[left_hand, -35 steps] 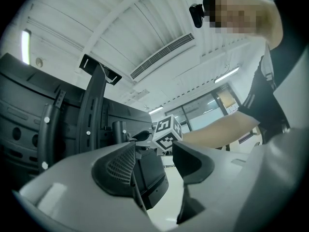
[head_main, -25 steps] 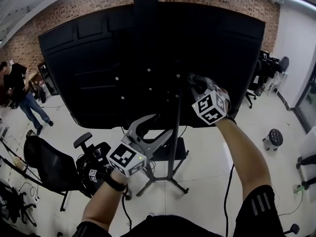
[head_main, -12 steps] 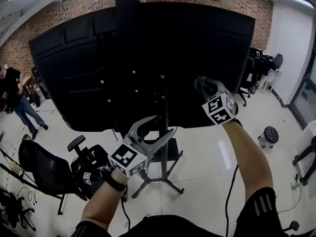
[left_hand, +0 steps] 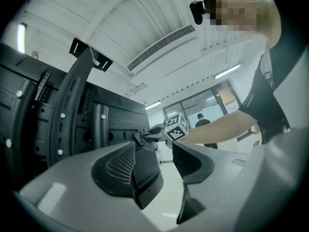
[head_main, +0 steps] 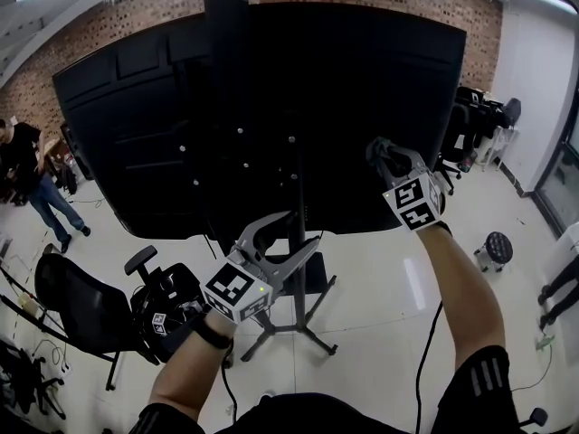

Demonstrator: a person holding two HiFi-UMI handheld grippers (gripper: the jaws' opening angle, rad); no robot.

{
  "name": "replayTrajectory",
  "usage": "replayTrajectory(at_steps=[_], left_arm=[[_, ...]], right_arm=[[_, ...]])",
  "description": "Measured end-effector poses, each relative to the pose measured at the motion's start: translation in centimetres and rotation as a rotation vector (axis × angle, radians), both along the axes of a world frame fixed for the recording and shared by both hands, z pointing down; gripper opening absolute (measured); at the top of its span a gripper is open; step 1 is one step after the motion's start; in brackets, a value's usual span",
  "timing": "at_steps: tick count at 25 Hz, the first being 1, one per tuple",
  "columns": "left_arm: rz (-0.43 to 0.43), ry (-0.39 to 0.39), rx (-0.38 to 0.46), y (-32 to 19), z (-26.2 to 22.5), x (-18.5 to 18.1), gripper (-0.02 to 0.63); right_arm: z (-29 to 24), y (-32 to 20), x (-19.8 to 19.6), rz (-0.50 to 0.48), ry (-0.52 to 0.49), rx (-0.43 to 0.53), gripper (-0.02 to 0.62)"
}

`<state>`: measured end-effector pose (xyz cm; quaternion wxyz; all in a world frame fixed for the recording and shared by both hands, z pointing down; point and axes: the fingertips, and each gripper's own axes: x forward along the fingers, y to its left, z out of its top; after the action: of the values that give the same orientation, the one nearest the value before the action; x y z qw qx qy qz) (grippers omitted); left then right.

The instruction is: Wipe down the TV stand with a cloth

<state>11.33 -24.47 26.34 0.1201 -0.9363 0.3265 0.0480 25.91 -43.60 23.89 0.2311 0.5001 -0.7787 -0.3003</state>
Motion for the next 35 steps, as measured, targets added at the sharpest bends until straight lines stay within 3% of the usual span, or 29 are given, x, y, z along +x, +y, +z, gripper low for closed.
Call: replayTrajectory(at_steps=[8, 14, 20, 23, 29, 35], left_arm=[[-0.063, -0.041, 0.072, 0.2, -1.6, -3.6, 0.267], [-0.166, -0.203, 0.228, 0.2, -2.2, -7.9, 0.282], [-0.199, -0.19, 0.231, 0.4, -2.0, -13.5, 0.284], [-0.216, -0.159, 0.202, 0.6, -1.4, -16.4, 0.284], [-0.253, -0.122, 0.166, 1.6, -0.7, -22.6, 0.282], [-0.286, -0.077, 0.163, 3.3, -0.9, -28.5, 0.279]], right_arm=[[-3.1, 7.5, -8.6, -0.261, -0.162, 0.003, 0.04], [-2.7, 13.5, -17.5, -0.51, -0.305, -0.178, 0.04], [-1.6, 16.4, -25.0, -0.601, -0.373, -0.25, 0.04], [-1.7, 16.6, -28.7, -0.6, -0.309, -0.206, 0.04], [-3.2, 15.7, -37.2, -0.518, -0.018, -0.001, 0.04], [-4.0, 14.9, -46.3, -0.493, 0.193, 0.09, 0.04]])
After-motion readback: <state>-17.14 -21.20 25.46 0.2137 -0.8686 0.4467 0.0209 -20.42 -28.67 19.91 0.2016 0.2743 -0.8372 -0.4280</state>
